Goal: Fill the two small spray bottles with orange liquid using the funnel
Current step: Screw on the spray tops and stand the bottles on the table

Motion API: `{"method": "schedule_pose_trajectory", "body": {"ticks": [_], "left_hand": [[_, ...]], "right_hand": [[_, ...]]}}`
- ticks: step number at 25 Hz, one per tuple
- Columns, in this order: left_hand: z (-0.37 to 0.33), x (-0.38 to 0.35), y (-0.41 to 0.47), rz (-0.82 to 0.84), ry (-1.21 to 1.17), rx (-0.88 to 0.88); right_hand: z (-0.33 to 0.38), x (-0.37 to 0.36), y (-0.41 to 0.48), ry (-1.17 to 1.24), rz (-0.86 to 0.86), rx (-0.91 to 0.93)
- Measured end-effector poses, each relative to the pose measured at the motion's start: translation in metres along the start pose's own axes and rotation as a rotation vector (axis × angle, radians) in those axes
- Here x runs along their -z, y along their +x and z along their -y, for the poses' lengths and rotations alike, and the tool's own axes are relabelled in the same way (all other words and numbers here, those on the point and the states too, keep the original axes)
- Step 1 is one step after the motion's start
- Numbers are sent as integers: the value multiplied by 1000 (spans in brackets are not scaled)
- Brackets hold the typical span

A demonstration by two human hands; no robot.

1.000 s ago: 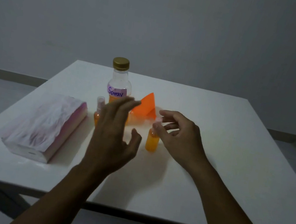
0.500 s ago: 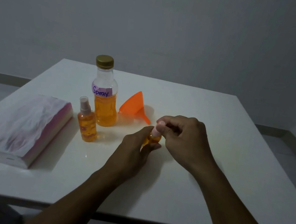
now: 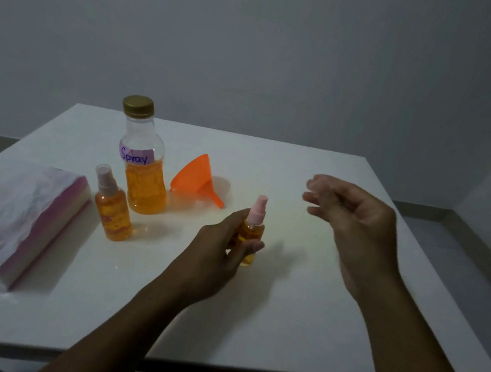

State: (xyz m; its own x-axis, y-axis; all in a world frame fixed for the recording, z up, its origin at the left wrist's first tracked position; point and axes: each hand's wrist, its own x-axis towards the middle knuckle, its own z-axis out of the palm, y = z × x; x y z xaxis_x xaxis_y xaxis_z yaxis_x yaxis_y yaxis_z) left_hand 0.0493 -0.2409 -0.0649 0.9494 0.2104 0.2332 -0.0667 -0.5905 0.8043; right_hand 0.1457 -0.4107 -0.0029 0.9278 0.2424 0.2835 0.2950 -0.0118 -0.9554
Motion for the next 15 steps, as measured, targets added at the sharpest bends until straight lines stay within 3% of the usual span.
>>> {"method": "schedule_pose_trajectory", "body": {"ticks": [5,15], "left_hand": [[-8,-2,0,6,-45,-1],[-17,-11,2,47,-244,-64]], "right_hand": [[-12,40,-7,-33,-65,-80],[-17,50,-8,-104,-42,-55]]}}
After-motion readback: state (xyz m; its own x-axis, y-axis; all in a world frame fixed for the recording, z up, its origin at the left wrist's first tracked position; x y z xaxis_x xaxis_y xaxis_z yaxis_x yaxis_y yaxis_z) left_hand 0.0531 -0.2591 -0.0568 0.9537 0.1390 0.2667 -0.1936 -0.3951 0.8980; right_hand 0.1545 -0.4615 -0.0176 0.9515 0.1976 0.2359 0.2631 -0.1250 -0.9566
